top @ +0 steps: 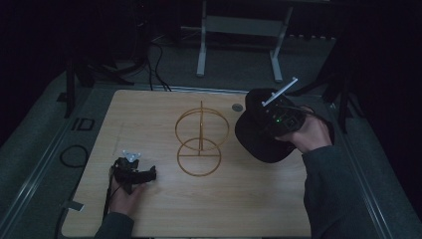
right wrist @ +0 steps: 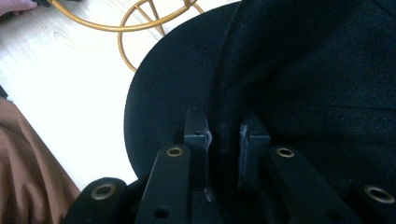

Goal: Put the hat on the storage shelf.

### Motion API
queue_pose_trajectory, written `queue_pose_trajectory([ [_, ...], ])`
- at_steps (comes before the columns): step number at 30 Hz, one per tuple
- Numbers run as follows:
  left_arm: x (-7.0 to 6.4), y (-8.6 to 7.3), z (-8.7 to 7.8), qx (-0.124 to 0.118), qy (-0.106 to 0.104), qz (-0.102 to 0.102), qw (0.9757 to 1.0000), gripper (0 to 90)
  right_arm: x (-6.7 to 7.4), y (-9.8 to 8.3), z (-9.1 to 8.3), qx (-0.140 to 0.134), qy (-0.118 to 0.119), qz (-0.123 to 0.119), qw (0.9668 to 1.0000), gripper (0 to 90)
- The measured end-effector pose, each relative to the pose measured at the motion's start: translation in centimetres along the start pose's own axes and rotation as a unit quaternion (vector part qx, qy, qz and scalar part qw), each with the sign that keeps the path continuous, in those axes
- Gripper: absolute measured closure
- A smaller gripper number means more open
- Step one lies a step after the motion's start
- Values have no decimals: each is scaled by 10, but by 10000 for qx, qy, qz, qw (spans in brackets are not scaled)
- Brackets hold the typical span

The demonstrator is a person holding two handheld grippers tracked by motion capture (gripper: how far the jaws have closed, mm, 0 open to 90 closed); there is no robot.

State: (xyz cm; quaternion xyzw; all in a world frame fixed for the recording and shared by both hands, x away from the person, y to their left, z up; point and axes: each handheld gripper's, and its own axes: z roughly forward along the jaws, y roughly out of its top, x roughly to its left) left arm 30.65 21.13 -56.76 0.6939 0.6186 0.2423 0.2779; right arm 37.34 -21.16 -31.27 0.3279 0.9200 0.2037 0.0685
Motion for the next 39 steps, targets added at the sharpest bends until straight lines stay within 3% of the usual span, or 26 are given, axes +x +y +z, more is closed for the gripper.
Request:
queue_pose_trajectory([
  [23, 0, 0, 0, 13, 1, 20, 10000, 12, 0, 14, -15, -132, 16, -122, 9998, 781],
  [30, 0, 0, 0, 9, -2, 15, 10000, 12, 3, 21, -20, -218, 119, -194, 9995, 781],
  [39, 0, 0, 0, 0, 3, 15, 10000, 12, 11, 33, -22, -210, 88, -355, 9991, 781],
])
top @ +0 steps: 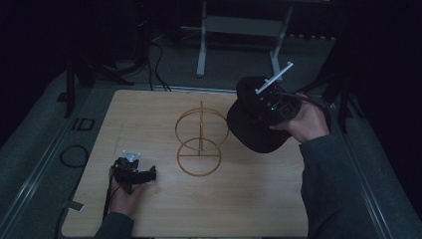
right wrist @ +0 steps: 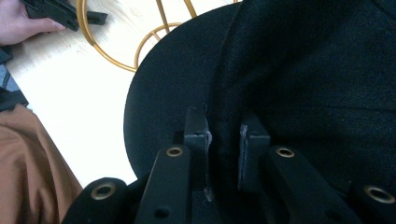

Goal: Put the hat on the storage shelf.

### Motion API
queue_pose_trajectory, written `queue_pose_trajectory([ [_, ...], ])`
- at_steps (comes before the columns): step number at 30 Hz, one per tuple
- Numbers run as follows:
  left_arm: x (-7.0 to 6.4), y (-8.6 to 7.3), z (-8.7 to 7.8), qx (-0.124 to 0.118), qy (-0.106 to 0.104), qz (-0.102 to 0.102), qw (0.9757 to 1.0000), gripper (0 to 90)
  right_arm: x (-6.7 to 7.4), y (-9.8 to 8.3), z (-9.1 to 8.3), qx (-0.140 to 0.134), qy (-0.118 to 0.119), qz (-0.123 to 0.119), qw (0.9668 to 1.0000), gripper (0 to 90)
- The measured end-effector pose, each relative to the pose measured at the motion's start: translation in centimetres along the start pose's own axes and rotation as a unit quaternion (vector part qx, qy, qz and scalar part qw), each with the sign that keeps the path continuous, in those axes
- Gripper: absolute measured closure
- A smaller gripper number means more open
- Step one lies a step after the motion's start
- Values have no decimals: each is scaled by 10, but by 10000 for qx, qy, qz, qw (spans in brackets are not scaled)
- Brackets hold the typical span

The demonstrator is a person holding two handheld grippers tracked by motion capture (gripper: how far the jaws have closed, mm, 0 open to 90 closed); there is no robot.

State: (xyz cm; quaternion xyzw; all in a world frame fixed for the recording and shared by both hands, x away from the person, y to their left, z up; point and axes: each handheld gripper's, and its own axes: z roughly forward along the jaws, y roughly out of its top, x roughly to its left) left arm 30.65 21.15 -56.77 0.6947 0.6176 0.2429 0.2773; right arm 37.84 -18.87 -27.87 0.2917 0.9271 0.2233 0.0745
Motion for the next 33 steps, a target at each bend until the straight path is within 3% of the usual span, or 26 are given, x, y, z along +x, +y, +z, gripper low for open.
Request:
queue_pose_trajectory([
  [33, 0, 0, 0, 4, -1, 1, 10000, 12, 20, 33, -1, -124, 78, -312, 9994, 781],
])
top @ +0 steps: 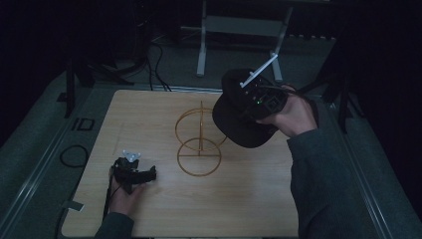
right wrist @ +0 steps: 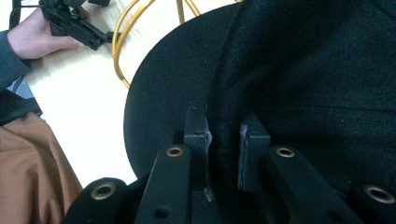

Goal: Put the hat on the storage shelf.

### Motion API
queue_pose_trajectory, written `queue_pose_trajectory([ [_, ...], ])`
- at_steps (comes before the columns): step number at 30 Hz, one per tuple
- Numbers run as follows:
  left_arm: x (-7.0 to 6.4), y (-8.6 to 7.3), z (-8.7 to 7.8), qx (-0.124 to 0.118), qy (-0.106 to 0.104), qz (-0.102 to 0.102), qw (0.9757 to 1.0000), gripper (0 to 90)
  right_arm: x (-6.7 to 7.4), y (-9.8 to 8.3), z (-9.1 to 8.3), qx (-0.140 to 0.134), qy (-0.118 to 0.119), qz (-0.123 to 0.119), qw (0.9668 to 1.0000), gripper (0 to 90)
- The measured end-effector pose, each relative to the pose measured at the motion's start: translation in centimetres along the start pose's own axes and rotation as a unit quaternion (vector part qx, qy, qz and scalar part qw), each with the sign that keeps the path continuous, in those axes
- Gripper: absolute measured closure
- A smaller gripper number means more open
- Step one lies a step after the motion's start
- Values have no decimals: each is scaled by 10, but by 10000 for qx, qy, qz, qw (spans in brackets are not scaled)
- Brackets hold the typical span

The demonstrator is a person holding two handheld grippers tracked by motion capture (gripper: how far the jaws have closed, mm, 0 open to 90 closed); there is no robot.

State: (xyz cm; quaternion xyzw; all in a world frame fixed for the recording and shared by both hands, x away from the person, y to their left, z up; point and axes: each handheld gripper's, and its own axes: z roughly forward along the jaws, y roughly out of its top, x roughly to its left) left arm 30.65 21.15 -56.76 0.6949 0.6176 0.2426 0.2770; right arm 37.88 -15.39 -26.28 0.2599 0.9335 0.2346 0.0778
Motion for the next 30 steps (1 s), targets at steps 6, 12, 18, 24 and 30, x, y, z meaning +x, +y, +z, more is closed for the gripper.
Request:
queue_pose_trajectory([
  [6, 0, 0, 0, 1, -1, -5, 10000, 12, 5, 6, 1, -41, 40, -56, 10000, 781],
  [12, 0, 0, 0, 8, -10, 18, 10000, 12, 9, 11, 3, -28, 42, -129, 9999, 780],
  [18, 0, 0, 0, 15, -24, 35, 10000, 12, 12, 15, 3, -34, 49, -159, 9999, 780],
  [24, -1, 0, 0, 7, -22, 25, 10000, 12, 15, 20, 3, -77, 65, -217, 9997, 780],
  [30, -1, 0, 0, 6, -21, 20, 10000, 12, 21, 29, 4, -90, 113, -301, 9994, 778],
])
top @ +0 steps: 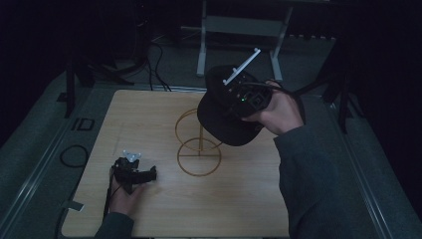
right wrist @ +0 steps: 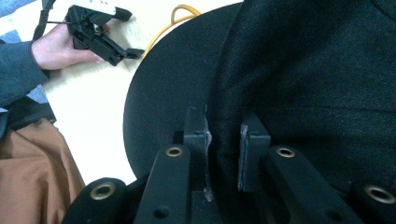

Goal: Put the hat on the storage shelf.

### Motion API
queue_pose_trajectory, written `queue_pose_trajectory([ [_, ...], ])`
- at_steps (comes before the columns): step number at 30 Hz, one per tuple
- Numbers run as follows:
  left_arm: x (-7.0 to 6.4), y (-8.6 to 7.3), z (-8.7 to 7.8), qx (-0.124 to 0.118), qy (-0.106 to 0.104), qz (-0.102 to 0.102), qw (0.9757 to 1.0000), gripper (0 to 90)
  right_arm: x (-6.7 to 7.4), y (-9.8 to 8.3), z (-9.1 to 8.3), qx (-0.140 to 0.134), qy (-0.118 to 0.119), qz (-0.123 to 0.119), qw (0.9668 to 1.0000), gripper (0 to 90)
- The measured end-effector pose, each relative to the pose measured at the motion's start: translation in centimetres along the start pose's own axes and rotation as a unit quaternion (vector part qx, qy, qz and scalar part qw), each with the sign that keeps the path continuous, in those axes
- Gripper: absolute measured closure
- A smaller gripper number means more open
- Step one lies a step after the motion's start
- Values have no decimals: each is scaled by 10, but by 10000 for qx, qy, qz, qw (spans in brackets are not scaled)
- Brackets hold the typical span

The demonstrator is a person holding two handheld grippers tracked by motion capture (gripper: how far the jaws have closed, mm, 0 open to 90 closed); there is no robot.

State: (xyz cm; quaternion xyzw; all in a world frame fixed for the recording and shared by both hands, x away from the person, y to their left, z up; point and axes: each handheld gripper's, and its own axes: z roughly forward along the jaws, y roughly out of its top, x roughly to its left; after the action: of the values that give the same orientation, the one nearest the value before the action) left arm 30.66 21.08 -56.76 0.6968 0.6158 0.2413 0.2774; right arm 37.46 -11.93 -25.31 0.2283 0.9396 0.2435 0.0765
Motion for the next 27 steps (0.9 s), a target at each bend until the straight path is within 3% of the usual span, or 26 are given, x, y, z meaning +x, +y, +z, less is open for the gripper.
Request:
queue_pose_trajectory([
  [15, 0, 0, 0, 3, -6, 4, 10000, 12, 11, 18, 10, 23, 80, -152, 9998, 777],
  [27, 0, 0, 0, 5, -9, -1, 10000, 12, 32, 36, 23, 111, 204, -487, 9985, 776],
])
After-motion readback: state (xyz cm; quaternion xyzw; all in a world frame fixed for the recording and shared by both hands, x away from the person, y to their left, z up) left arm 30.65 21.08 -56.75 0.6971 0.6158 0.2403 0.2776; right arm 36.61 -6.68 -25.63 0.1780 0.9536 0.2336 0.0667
